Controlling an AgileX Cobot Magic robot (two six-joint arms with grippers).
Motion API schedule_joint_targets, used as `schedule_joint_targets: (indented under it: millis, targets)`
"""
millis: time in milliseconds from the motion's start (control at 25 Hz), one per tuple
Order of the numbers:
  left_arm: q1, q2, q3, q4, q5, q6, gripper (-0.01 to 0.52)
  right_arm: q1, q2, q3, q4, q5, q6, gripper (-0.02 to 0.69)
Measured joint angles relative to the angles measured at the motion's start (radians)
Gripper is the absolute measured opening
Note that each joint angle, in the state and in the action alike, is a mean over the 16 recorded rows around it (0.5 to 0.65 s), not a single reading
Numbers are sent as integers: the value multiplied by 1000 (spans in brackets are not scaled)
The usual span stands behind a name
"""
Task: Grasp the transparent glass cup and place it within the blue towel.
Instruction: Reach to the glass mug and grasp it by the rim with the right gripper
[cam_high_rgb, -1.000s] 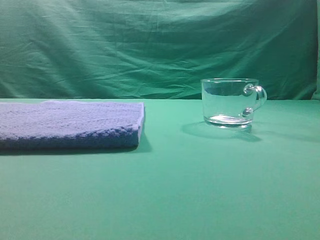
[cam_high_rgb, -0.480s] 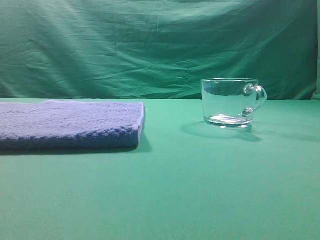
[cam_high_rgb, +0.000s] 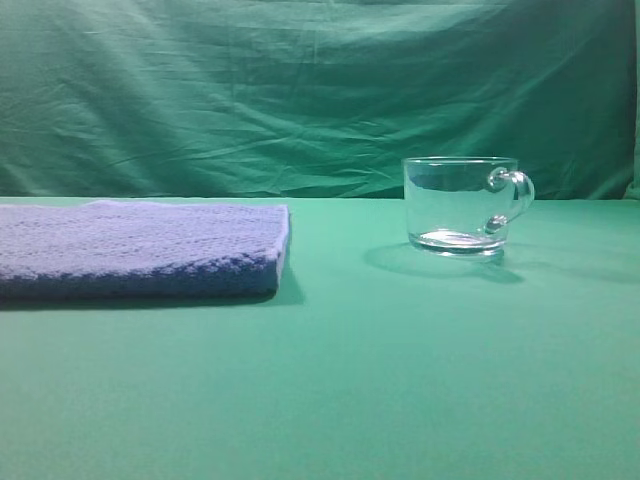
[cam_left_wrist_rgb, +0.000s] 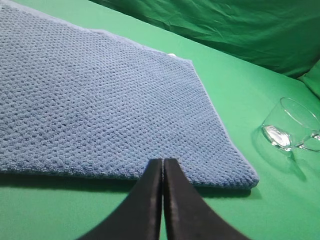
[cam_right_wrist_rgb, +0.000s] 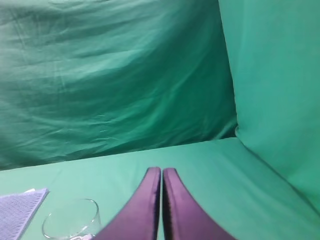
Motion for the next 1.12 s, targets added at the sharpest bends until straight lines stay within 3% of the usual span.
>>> schedule_joint_targets:
  millis: [360, 640, 800, 1120]
  targets:
    - [0, 0, 0, 0, 0, 0, 0, 11, 420, -240, 52, 189, -117, 0]
    - [0, 0, 0, 0, 0, 0, 0, 94, 689, -381, 74, 326, -225, 26]
    - [0, 0, 0, 0, 0, 0, 0, 165, 821, -442, 75, 364, -273, 123]
    - [0, 0, 0, 0, 0, 0, 0, 296, 1045, -525, 71, 367, -296, 442]
